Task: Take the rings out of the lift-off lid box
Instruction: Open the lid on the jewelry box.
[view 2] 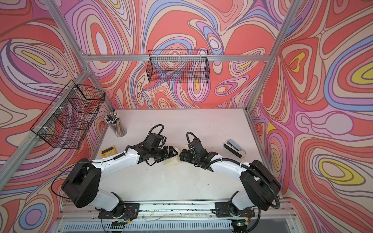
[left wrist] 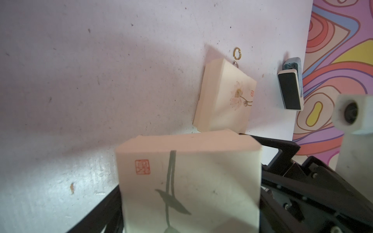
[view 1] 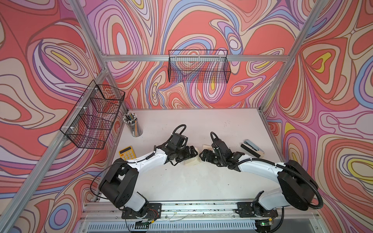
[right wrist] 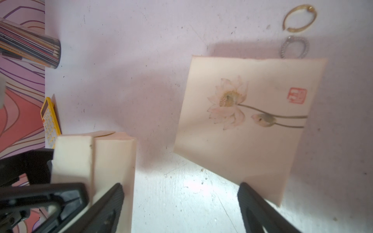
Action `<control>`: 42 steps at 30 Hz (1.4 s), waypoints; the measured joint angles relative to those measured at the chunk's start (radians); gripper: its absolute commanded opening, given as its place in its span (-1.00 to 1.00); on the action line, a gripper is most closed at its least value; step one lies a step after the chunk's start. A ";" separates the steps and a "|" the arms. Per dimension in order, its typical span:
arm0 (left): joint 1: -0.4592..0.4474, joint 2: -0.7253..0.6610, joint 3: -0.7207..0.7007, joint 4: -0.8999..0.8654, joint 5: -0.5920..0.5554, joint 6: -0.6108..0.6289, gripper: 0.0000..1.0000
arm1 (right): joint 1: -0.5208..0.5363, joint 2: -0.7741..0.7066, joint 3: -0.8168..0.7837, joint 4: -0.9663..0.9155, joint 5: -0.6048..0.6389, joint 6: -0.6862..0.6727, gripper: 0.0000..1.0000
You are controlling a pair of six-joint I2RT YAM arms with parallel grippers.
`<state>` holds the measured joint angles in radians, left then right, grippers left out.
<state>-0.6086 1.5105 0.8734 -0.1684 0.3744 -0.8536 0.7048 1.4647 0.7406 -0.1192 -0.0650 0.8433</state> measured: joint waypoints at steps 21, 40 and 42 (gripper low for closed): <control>0.002 0.018 -0.012 0.121 0.088 0.005 0.60 | 0.000 0.050 -0.007 -0.138 0.049 -0.012 0.89; 0.001 0.029 -0.044 0.124 0.085 0.042 0.73 | 0.010 0.050 0.013 -0.196 0.054 -0.015 0.90; 0.000 0.014 -0.044 0.117 0.085 0.050 0.75 | 0.011 0.050 0.013 -0.196 0.053 -0.016 0.91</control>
<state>-0.6083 1.5249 0.8291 -0.0509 0.4599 -0.8036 0.7162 1.5150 0.7540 -0.3149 -0.0116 0.8276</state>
